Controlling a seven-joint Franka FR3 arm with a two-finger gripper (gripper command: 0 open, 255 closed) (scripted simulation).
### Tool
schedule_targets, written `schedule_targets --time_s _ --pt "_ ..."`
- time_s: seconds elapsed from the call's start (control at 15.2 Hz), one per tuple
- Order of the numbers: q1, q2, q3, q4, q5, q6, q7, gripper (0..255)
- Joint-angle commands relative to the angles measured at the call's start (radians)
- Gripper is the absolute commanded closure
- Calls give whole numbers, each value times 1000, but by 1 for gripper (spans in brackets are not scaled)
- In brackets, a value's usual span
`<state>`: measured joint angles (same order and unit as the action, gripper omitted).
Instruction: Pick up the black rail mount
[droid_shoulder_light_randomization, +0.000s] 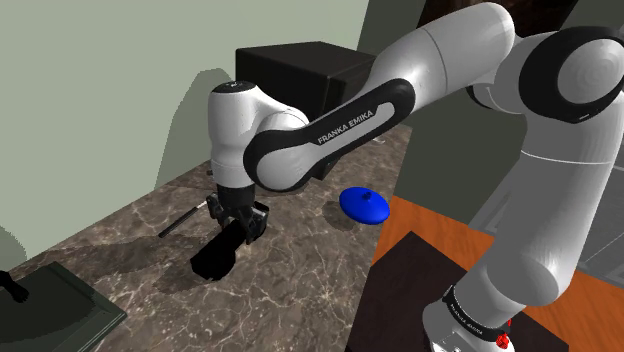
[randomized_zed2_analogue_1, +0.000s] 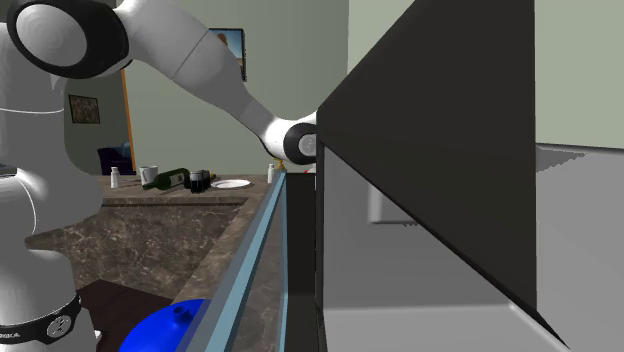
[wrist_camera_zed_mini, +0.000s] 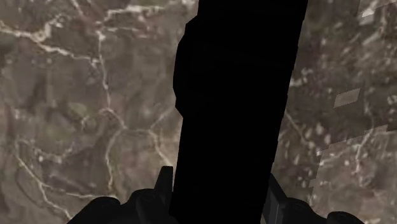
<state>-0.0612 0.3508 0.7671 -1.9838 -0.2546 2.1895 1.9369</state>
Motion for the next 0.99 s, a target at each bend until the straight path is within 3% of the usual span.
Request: schedule_targets --time_s 0.0,0.92 --pt "0 1 0 -1 0 0 0 255" --pt "-32 -83 37 58 76 -120 -47 255"
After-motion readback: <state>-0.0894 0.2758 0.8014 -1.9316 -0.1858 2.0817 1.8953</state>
